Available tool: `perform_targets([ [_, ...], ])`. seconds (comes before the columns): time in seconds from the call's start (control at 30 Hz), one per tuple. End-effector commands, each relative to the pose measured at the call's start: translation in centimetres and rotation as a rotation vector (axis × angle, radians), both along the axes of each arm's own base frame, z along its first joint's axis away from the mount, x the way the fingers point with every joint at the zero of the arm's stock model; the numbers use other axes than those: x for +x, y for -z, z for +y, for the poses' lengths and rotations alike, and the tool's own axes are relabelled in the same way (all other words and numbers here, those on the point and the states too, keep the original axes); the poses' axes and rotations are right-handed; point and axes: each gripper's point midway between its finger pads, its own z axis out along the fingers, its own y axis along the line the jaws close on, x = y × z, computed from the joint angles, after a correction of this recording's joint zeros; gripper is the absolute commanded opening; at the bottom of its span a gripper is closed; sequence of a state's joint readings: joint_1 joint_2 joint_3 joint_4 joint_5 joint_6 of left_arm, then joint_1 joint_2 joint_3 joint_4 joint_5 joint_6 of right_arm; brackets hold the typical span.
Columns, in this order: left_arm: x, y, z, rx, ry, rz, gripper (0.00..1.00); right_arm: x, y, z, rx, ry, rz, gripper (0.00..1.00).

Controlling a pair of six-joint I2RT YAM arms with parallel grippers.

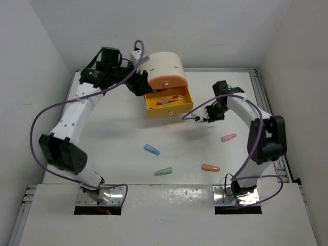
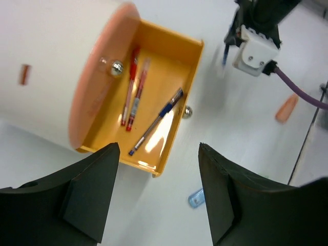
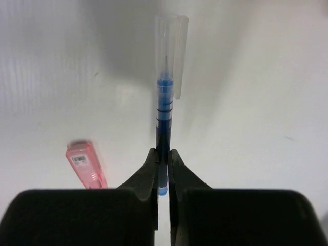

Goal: Sort the stationery into containers
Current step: Pick up the pen from the center of the board, then place the pen in the drawer.

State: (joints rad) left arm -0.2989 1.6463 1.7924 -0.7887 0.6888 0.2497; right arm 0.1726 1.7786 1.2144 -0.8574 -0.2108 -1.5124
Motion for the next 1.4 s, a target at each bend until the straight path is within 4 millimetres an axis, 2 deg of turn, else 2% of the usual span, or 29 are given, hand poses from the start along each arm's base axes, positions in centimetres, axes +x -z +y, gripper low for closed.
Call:
perform_targets([
  [0.0,-1.4,-7.1,1.8,-0.191,-0.074,-0.178,0.7,0.5,-11.5,4.6,0.316,0.145,-0.124,0.0],
  [0.07,-2.6,-9.2,3.2,-0.267,-0.111,-0.277,0.75,0.4,-15.5,6.3,0.447,0.211,-0.151,0.0],
  [0.1,-3.4,-9.7,3.4,-0.328,-0.139,-0.248,0.78,0.3,-17.8,7.7,0.579,0.312,-0.126,0.0],
  [0.13,-4.8,-12.5,3.8,-0.386,-0.129,-0.351,0.81,-0.3,-20.3,8.6,0.66,0.345,-0.148,0.0],
  [0.17,-5.3,-11.4,3.8,-0.406,-0.13,-0.333,0.82,-0.6,-21.9,9.4,0.738,0.395,-0.139,0.0],
  [0.2,-6.7,-12.7,3.4,-0.451,-0.096,-0.354,0.83,-1.5,-24.4,11.0,0.878,0.476,-0.096,0.0],
  [0.23,-7.3,-12.5,2.8,-0.466,-0.069,-0.34,0.84,-1.3,-25.4,11.9,0.939,0.507,-0.066,0.0],
  [0.27,-7.8,-12.2,2.4,-0.481,-0.054,-0.302,0.84,-2.0,-27.6,13.0,1.054,0.574,-0.028,0.0],
  [0.3,-8.4,-12.0,2.0,-0.49,-0.022,-0.276,0.84,-2.7,-27.9,13.8,1.099,0.604,0.02,0.0],
  [0.33,-8.6,-12.9,1.4,-0.517,0.006,-0.307,0.83,-3.7,-30.0,15.4,1.194,0.639,0.091,0.0],
  [0.4,-8.8,-13.0,0.8,-0.567,0.01,-0.254,0.84,-4.9,-31.0,17.4,1.26,0.659,0.193,0.0],
  [0.43,-9.1,-13.2,0.3,-0.608,0.014,-0.214,0.83,-5.2,-32.7,18.2,1.334,0.687,0.262,0.0],
  [0.53,-9.3,-13.6,-0.8,-0.672,0.042,-0.172,0.83,-5.9,-33.3,20.5,1.382,0.728,0.392,0.0],
  [0.57,-9.4,-13.6,-1.2,-0.691,0.048,-0.14,0.82,-6.0,-34.5,21.1,1.426,0.726,0.42,0.0],
  [0.7,-9.2,-13.0,-2.5,-0.698,0.068,-0.096,0.81,-6.7,-35.6,23.6,1.454,0.722,0.513,0.0],
  [0.97,-9.5,-12.5,-4.6,-0.731,0.11,-0.018,0.74,-7.2,-35.0,25.8,1.445,0.715,0.591,0.0],
  [1.03,-9.7,-12.6,-5.0,-0.737,0.126,-0.022,0.67,-7.4,-34.8,26.1,1.437,0.708,0.598,0.0],
  [1.07,-9.6,-12.3,-5.2,-0.731,0.129,-0.008,0.6,-7.5,-34.8,26.2,1.434,0.705,0.6,0.0],
  [1.17,-9.4,-11.9,-5.4,-0.729,0.126,0.011,0.5,-7.6,-34.8,26.3,1.434,0.7,0.596,0.0],
  [1.2,-9.3,-11.8,-5.4,-0.73,0.123,0.019,0.38,-7.6,-34.7,26.3,1.431,0.697,0.597,0.0],
  [1.23,-9.3,-11.9,-5.3,-0.734,0.122,0.026,0.32,-7.6,-34.5,26.2,1.424,0.699,0.592,0.0],
  [1.27,-9.0,-12.0,-5.0,-0.732,0.112,0.025,0.21,-7.5,-34.6,26.1,1.419,0.691,0.577,0.0],
  [1.3,-8.6,-12.0,-4.8,-0.728,0.095,0.029,0.16,-7.5,-34.5,26.0,1.41,0.698,0.572,0.02],
  [1.37,-7.5,-11.8,-4.1,-0.684,0.063,0.014,0.04,-6.6,-34.1,24.9,1.382,0.746,0.557,0.18],
])
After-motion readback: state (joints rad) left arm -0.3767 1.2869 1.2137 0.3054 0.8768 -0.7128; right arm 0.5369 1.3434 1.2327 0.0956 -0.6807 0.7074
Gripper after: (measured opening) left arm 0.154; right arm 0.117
